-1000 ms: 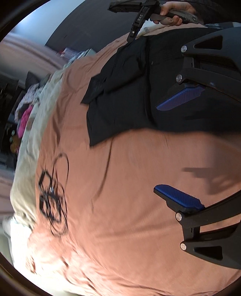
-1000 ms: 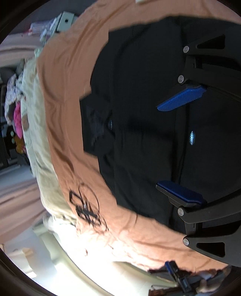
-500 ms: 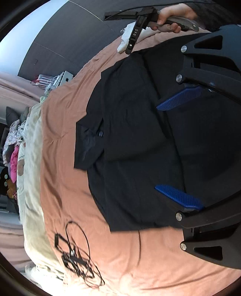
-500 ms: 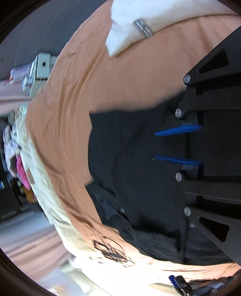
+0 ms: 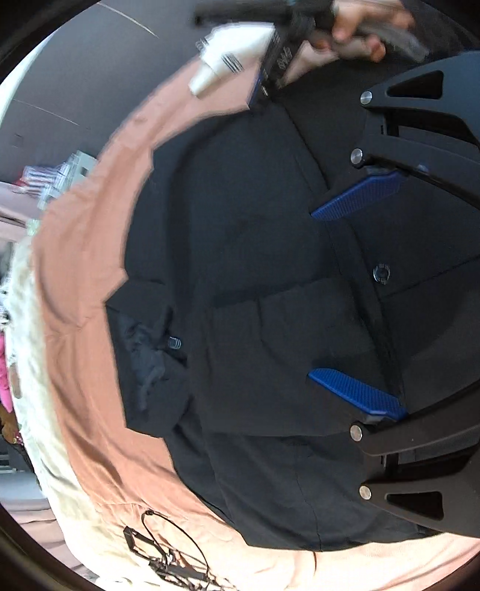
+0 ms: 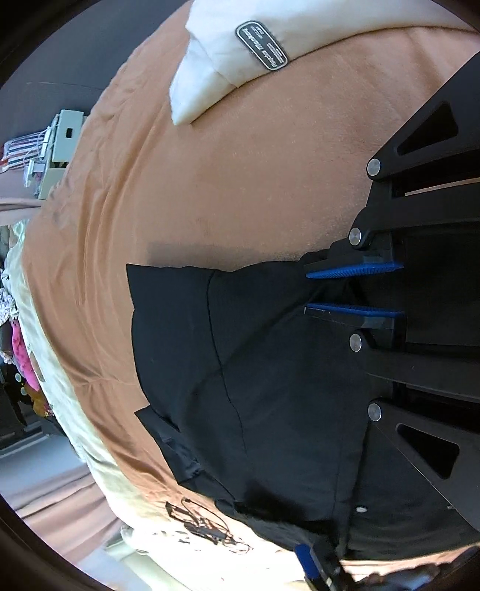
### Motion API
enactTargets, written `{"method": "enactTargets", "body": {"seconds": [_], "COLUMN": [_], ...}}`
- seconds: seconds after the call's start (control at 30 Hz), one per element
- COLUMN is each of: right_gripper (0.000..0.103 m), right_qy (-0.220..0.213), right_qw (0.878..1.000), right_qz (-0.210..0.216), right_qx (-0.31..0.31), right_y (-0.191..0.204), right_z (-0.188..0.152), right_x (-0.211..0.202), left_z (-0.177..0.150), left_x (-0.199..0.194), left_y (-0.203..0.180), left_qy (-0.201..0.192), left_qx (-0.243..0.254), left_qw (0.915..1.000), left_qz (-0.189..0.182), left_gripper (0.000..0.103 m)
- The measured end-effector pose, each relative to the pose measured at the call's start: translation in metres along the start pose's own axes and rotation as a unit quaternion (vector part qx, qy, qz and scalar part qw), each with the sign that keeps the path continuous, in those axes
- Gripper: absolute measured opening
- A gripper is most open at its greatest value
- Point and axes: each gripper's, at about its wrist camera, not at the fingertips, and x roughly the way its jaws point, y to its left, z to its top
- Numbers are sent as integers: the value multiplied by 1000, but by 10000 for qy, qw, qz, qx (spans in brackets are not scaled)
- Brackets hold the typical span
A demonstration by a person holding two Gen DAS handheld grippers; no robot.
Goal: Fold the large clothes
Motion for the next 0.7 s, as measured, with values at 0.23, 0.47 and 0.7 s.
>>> {"method": "enactTargets", "body": {"seconds": [0.23, 0.47, 0.7], "right_gripper": [13, 13, 13], "right_qy": [-24, -81, -18], "right_qw": [10000, 10000, 9999], "right_qz": [48, 6, -140], "right_qx": [-65, -22, -82], "right_y": [-4, -3, 1], "right_z": [-3, -4, -2], "right_x": [2, 4, -2], "left_z": [2, -6, -37], "left_x": [-4, -52, -70], "left_y": [31, 98, 153], "left_qy": [-158, -340, -131], "left_qx": [-131, -699, -1193], "left_qw": [9965, 9943, 9884], "left_qz": [812, 734, 926], "left_gripper": [83, 24, 20]}}
